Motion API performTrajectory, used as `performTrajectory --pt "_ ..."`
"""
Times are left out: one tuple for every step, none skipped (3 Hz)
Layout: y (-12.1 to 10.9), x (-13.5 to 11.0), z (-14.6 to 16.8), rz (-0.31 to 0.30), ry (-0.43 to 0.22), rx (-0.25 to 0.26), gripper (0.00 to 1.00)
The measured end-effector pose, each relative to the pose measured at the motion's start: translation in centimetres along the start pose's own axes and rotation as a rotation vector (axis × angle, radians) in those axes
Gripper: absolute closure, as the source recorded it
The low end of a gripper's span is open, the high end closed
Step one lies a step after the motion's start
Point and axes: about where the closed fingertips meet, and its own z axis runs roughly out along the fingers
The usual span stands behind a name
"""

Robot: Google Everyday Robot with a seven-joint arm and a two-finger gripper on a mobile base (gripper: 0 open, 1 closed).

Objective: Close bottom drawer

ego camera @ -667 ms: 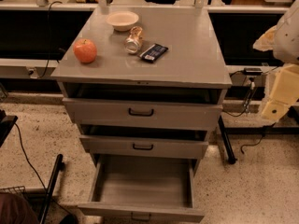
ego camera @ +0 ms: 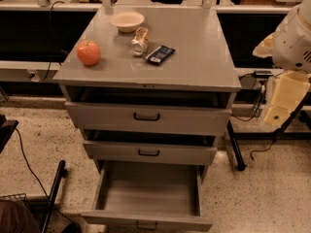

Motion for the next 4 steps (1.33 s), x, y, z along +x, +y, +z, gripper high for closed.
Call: performTrajectory --pt "0.6 -1.0 4.6 -0.034 -0.042 -0.068 0.00" --pt "3.2 -2.1 9.9 -0.096 -0.120 -0.120 0.00" --pt "7.4 -1.1 15.9 -0.146 -0.204 -0.139 0.00" --pt "8.7 -0.1 18.3 -0.146 -0.198 -0.126 0.00"
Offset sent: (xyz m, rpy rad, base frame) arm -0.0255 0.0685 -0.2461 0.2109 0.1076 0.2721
